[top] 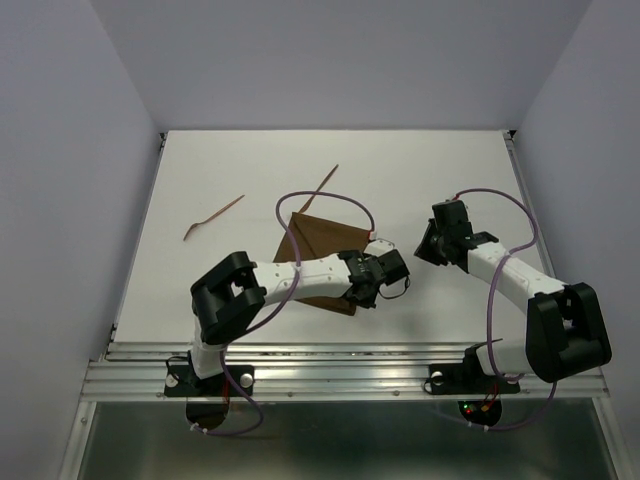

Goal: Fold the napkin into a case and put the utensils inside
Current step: Pick up the upper triangle-folded napkin from the center of the board.

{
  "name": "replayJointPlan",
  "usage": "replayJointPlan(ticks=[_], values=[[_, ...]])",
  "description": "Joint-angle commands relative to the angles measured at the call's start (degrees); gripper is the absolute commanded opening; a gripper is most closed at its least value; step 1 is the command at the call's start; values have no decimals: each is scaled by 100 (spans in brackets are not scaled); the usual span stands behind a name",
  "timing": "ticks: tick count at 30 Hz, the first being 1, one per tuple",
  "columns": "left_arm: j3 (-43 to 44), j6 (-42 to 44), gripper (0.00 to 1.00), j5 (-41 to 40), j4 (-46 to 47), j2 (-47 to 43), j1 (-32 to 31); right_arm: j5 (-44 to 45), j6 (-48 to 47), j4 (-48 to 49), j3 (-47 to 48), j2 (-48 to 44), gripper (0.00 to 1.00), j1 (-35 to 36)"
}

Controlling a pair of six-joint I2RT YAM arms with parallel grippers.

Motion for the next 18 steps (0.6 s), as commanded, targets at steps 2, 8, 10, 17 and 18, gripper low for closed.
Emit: replayJointPlan(ticks=[2, 8, 10, 17, 18], values=[[-172, -206, 16, -251, 42, -585, -11, -104, -98, 143, 17, -48, 24, -15], [-515, -276, 0, -119, 271, -682, 218, -156, -89, 143, 9, -22, 24, -15], [-629, -329, 0, -137, 288, -708, 235, -165, -81, 134, 0, -13, 23, -15], [-867, -320, 0, -93, 473, -726, 297, -200, -72, 134, -18, 13, 23, -15], [-884, -311, 0, -76, 499, -700, 314, -200, -63, 134, -18, 13, 23, -15]])
